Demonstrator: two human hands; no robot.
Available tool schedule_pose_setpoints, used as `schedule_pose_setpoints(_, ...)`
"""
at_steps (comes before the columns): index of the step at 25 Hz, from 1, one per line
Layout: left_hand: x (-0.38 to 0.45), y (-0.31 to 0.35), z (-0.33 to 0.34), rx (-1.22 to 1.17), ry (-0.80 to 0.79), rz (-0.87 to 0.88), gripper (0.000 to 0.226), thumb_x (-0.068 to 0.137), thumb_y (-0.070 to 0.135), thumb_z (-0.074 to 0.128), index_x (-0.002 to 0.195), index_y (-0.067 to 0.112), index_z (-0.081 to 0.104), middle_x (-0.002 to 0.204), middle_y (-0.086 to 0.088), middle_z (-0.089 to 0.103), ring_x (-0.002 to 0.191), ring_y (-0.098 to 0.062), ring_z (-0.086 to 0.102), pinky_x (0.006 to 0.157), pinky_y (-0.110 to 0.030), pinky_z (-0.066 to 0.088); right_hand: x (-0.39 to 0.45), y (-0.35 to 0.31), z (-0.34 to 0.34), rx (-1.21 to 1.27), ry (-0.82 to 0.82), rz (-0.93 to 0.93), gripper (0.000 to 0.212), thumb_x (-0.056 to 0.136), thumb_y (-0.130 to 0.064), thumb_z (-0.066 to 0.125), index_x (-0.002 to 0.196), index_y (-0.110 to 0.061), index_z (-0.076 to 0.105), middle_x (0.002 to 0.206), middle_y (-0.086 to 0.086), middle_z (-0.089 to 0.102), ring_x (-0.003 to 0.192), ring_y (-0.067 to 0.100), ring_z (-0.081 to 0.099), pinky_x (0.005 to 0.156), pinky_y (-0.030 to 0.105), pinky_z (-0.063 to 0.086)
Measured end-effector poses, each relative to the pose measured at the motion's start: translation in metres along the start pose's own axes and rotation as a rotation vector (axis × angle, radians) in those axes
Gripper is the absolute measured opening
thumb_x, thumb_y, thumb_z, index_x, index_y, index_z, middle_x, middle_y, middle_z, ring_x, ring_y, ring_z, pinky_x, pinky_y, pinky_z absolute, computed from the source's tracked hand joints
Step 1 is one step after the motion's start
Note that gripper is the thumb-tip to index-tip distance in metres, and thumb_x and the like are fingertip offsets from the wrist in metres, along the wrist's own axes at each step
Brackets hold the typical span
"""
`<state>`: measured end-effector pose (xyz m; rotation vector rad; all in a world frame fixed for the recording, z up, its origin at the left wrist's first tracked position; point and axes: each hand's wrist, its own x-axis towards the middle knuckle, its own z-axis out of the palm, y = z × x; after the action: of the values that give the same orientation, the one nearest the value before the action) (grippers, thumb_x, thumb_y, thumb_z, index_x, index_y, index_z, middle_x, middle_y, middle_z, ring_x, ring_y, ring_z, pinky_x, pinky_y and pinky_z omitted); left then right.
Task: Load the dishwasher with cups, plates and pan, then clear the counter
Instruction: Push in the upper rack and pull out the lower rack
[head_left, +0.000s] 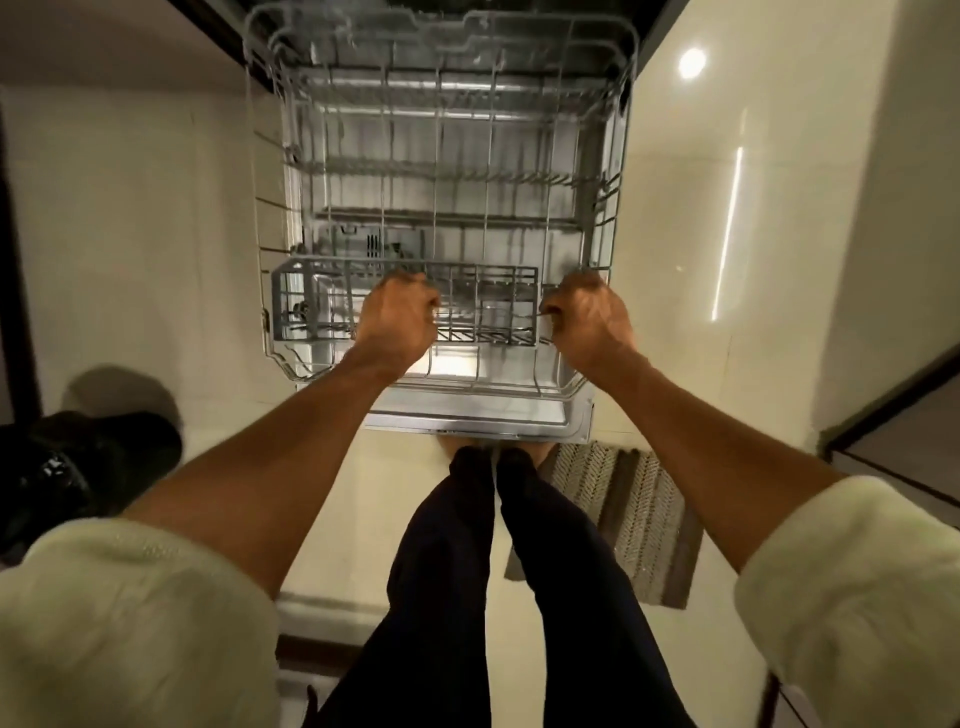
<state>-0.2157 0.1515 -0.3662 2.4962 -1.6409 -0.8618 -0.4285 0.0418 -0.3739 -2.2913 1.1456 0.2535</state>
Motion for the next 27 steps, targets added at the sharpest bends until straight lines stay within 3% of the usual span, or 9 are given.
schedule_pose_setpoints(2, 0.014, -0.01, 0.019, 0.004, -0.019, -0.013, 0.02, 0.083, -0.002, 0.066, 0.096, 0.01, 0.076, 0.098, -0.007, 0.073, 0.087, -0.025, 0.067, 0.074, -0.025, 0.045, 0.015, 0.009, 0.022, -0.01, -0.013, -0.021, 0.027, 0.081, 0.008, 0.066, 0.095, -0.012, 0.078, 0.096, 0.009, 0.072, 0.101, 0.028, 0.064, 0.076, 0.031, 0.052)
schedule_pose_setpoints(5, 0.025, -0.026, 0.045, -0.001, -0.053, -0.055, 0.02, 0.08, -0.002, 0.067, 0.093, 0.011, 0.075, 0.099, -0.008, 0.073, 0.089, -0.027, 0.068, 0.08, -0.031, 0.052, 0.032, 0.017, 0.054, -0.014, -0.033, -0.043, 0.028, 0.081, 0.009, 0.066, 0.094, -0.014, 0.076, 0.096, 0.009, 0.072, 0.093, 0.027, 0.068, 0.075, 0.037, 0.06)
schedule_pose_setpoints(11, 0.037, -0.045, 0.069, -0.001, -0.063, -0.063, 0.025, 0.079, -0.002, 0.068, 0.099, 0.01, 0.075, 0.102, -0.011, 0.074, 0.091, -0.028, 0.069, 0.082, -0.034, 0.054, 0.053, 0.023, 0.091, -0.008, -0.028, -0.036, 0.028, 0.085, 0.003, 0.065, 0.099, -0.02, 0.073, 0.099, 0.008, 0.068, 0.083, 0.021, 0.066, 0.07, 0.035, 0.06)
schedule_pose_setpoints(22, 0.048, -0.063, 0.095, 0.007, -0.072, -0.021, 0.027, 0.075, -0.012, 0.064, 0.096, 0.003, 0.073, 0.093, -0.014, 0.072, 0.084, -0.032, 0.069, 0.075, -0.033, 0.055, 0.051, 0.023, 0.109, -0.023, -0.061, 0.009, 0.024, 0.083, 0.005, 0.071, 0.101, -0.011, 0.074, 0.104, 0.009, 0.071, 0.109, 0.025, 0.058, 0.084, 0.038, 0.057)
schedule_pose_setpoints(27, 0.04, -0.064, 0.084, -0.048, -0.077, -0.062, 0.038, 0.074, -0.014, 0.068, 0.108, 0.003, 0.07, 0.106, -0.015, 0.071, 0.094, -0.031, 0.068, 0.084, -0.039, 0.059, 0.045, 0.019, 0.101, -0.04, -0.11, 0.04, 0.045, 0.081, 0.006, 0.07, 0.122, -0.012, 0.068, 0.114, 0.01, 0.069, 0.114, 0.025, 0.056, 0.087, 0.036, 0.054)
